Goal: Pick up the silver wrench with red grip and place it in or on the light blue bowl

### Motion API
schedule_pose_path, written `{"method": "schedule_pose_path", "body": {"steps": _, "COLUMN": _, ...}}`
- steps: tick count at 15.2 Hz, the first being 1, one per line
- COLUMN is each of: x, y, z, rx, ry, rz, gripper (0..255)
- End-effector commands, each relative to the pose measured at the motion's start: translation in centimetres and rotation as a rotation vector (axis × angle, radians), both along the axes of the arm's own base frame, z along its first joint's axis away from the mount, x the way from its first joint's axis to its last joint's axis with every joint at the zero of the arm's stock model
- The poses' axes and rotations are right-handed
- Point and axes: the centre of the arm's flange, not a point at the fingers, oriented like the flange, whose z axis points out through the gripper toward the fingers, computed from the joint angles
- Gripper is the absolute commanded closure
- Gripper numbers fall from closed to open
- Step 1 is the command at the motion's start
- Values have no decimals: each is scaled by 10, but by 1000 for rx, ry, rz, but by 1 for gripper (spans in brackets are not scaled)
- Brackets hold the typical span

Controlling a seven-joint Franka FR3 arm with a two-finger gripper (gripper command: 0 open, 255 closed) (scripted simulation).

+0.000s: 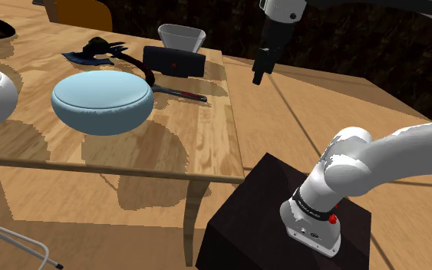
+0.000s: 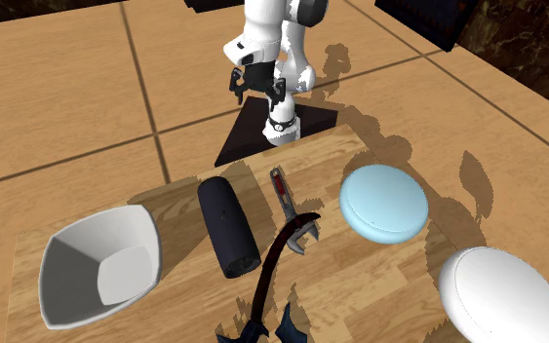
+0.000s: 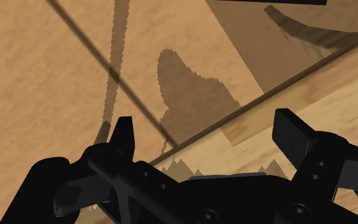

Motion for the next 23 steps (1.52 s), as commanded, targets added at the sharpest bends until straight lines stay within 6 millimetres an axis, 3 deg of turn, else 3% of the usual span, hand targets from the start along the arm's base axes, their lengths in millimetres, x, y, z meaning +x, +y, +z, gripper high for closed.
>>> {"method": "schedule_pose_path", "body": {"steps": 1, "x": 0, "y": 0, "z": 0, "rx": 0, "ry": 0, "rz": 0, "gripper": 0}}
{"method": "schedule_pose_path", "body": {"steps": 12, "x": 128, "y": 51, "z": -32, "rx": 49, "ry": 21, "rz": 215, "gripper": 0}}
{"method": "schedule_pose_path", "body": {"steps": 23, "x": 241, "y": 130, "z": -64, "rx": 98, "ry": 41, "rz": 430, "gripper": 0}}
